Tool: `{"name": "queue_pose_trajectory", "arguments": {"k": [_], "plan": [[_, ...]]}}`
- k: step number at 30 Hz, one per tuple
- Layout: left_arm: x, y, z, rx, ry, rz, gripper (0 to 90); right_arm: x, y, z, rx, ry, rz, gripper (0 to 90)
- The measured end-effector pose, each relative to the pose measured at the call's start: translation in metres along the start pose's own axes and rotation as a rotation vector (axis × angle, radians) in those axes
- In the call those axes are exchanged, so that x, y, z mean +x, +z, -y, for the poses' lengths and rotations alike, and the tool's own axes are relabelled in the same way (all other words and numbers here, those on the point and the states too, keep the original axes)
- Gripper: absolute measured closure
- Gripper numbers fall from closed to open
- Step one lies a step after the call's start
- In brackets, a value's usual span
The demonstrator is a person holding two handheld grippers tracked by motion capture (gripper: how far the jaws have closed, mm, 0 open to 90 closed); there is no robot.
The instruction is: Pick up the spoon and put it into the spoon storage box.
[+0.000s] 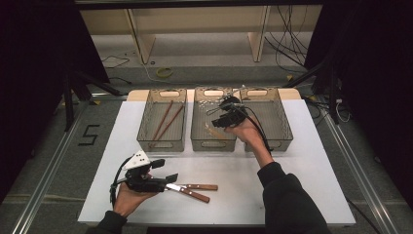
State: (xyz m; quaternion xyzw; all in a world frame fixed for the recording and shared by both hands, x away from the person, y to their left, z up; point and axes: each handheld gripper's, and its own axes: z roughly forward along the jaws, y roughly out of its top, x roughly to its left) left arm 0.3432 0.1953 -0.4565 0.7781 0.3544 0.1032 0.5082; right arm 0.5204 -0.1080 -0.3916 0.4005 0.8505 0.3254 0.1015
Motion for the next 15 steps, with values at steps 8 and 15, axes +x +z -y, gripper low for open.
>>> {"name": "queue_pose_trajectory", "arguments": {"k": [8,15], "plan": [[0.000,0.002,0.000,0.022,0.010,0.010,20.4,0.000,-0.023,0.006,-0.048,0.001,-0.060,42.1],[-0.003,0.004,0.000,0.058,0.032,0.025,20.4,0.008,-0.043,0.023,-0.070,-0.051,-0.092,37.9]]}}
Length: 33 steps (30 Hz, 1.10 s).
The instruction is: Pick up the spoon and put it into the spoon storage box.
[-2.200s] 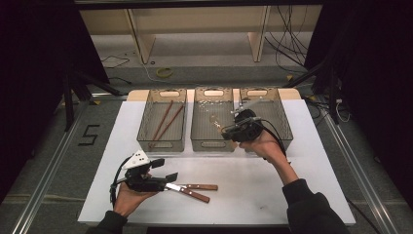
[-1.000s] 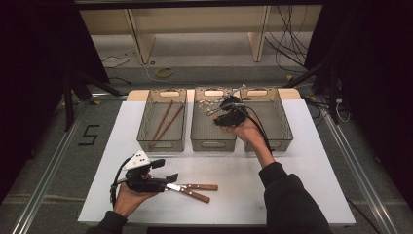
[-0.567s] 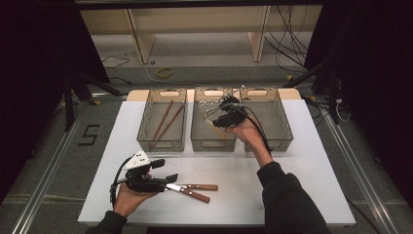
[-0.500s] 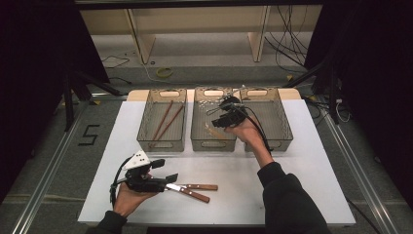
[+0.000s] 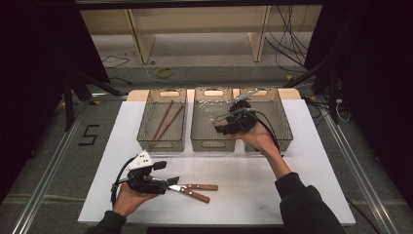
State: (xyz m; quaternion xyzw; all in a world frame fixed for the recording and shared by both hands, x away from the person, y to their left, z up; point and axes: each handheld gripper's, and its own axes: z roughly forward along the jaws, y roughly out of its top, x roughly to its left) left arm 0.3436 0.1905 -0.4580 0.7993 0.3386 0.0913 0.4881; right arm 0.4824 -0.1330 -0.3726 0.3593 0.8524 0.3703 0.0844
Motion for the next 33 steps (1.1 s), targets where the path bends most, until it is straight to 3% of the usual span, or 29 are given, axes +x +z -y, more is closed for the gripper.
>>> {"name": "queue_pose_trajectory", "arguments": {"k": [18,28,33], "plan": [[-0.004,0.002,-0.001,0.050,0.038,0.027,20.4,0.024,-0.029,0.044,0.004,-0.081,-0.053,33.3],[-0.013,0.006,-0.004,0.093,0.095,0.066,20.4,0.025,-0.041,0.067,-0.010,-0.069,-0.050,30.2],[-0.019,0.009,-0.007,0.130,0.149,0.082,20.3,0.024,-0.049,0.080,-0.031,-0.059,-0.051,29.7]]}}
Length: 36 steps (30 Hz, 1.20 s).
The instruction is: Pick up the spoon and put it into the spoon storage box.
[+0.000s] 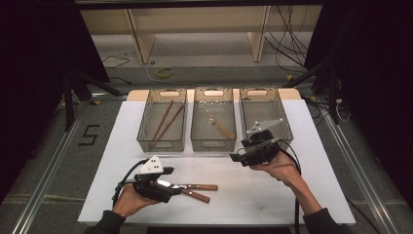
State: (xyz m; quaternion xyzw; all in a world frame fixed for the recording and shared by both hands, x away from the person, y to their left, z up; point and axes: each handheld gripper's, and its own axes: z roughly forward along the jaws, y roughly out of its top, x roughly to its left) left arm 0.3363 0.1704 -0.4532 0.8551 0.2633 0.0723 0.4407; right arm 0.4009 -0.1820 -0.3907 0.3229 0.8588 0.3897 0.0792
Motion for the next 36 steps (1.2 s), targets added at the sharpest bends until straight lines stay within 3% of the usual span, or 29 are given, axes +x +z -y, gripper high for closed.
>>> {"name": "queue_pose_trajectory", "arguments": {"k": [5,19,26,36], "plan": [[-0.005,0.004,-0.003,0.053,0.033,0.009,20.3,-0.001,-0.007,0.013,-0.013,0.012,0.004,29.4],[-0.007,0.008,-0.009,0.114,0.077,0.037,20.6,-0.002,-0.020,0.042,-0.049,0.058,-0.002,28.1],[-0.006,0.009,-0.012,0.152,0.094,0.028,19.9,-0.003,-0.021,0.049,-0.048,0.071,-0.001,28.0],[-0.004,0.014,-0.016,0.208,0.120,0.051,20.4,-0.001,-0.022,0.056,-0.053,0.079,-0.001,27.2]]}}
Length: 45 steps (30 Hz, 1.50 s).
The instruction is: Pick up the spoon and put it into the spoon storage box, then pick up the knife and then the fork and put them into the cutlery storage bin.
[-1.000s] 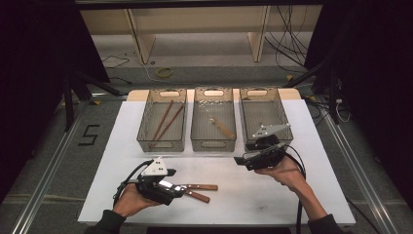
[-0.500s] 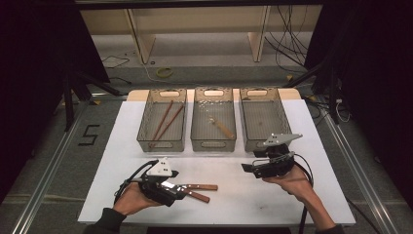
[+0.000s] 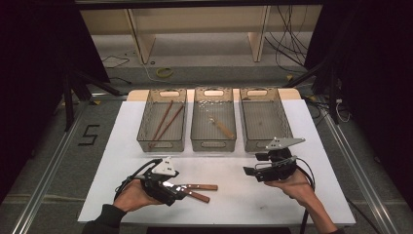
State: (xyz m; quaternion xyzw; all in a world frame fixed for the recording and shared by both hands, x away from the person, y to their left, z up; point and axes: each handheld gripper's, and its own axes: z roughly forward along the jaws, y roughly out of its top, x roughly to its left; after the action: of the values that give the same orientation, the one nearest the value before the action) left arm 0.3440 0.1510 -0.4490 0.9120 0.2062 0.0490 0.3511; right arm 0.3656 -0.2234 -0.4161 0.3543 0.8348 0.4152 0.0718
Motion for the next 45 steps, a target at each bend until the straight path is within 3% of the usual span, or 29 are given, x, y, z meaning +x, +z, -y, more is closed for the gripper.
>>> {"name": "queue_pose_trajectory", "arguments": {"k": [16,33,38,42,45], "plan": [[-0.001,0.007,-0.005,0.076,0.041,0.015,25.8,0.000,0.001,0.008,0.012,0.008,-0.004,27.2],[-0.010,0.021,-0.012,0.168,0.197,0.051,43.2,0.001,0.006,0.012,0.047,0.004,-0.025,27.2],[-0.012,0.029,-0.013,0.198,0.219,0.062,47.7,0.002,0.006,0.011,0.048,0.003,-0.030,27.2],[-0.011,0.032,-0.014,0.196,0.227,0.066,48.9,0.002,0.008,0.011,0.054,0.003,-0.034,27.3],[-0.011,0.036,-0.015,0.229,0.246,0.067,49.8,0.002,0.008,0.012,0.056,0.001,-0.037,27.4]]}}
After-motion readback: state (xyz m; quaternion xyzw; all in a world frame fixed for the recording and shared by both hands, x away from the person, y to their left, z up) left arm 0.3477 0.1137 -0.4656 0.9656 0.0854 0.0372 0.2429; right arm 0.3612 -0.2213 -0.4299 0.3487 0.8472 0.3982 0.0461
